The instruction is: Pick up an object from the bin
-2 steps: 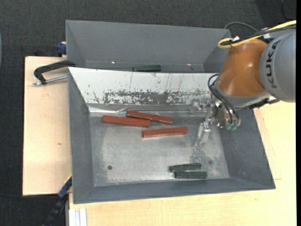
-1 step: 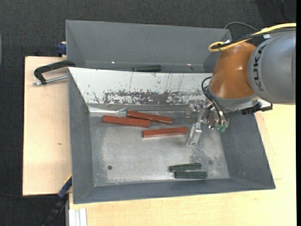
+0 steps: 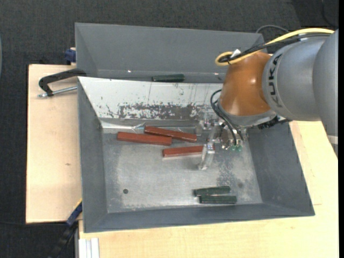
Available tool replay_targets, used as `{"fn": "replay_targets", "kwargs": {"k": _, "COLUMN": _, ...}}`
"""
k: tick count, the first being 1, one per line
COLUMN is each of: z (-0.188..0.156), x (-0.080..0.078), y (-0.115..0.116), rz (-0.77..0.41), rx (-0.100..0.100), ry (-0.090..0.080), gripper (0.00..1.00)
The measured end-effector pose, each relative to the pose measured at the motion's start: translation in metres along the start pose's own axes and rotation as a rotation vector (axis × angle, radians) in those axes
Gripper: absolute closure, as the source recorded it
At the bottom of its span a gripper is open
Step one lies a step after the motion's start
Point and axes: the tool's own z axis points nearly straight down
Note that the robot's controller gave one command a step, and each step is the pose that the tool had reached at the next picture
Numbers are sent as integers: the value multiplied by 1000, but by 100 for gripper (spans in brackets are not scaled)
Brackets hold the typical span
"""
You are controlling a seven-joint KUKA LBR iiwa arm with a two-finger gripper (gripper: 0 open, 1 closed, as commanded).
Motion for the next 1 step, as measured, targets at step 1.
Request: {"fn": "replay_targets", "kwargs": {"k": 1, "z": 12, "x": -18, "y": -64, "rz": 129, "rx": 0, "ry": -2, "gripper": 100}}
